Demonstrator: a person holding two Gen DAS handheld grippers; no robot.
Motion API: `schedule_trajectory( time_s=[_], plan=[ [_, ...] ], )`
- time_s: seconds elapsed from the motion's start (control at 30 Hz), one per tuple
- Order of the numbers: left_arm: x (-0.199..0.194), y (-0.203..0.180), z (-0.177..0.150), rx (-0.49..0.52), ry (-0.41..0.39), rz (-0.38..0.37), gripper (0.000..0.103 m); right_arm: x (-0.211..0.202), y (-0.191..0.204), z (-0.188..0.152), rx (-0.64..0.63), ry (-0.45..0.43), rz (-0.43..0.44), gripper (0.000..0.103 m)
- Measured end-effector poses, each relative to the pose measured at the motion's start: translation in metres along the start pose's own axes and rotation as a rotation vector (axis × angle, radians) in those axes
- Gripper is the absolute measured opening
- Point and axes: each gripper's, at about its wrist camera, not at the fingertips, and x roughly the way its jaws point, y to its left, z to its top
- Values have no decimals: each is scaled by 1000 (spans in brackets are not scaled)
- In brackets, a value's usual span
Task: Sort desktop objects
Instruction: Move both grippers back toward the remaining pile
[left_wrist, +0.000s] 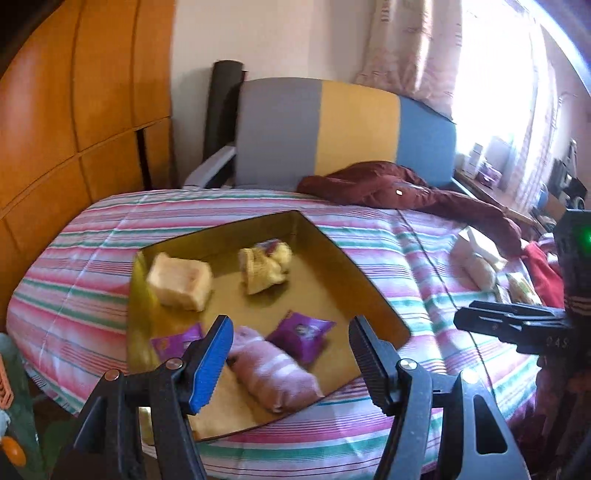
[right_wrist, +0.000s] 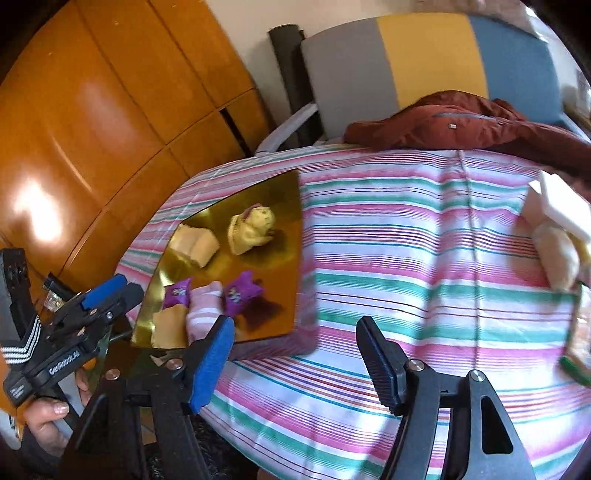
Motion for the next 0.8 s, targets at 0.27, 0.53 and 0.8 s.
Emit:
schedule_trajectory(
  time_s=[0.27, 0.53, 0.8],
  plan=[
    [11, -43, 1, 97, 27, -89, 66, -23, -45, -9, 79, -11, -90, 73],
    [22, -76, 2, 159, 58, -176, 66, -58, -111, -24, 217, -25, -201, 73],
    [33, -101, -3, 204, 95, -231, 66, -104, -166, -40, 372, -88, -281, 74]
  ],
)
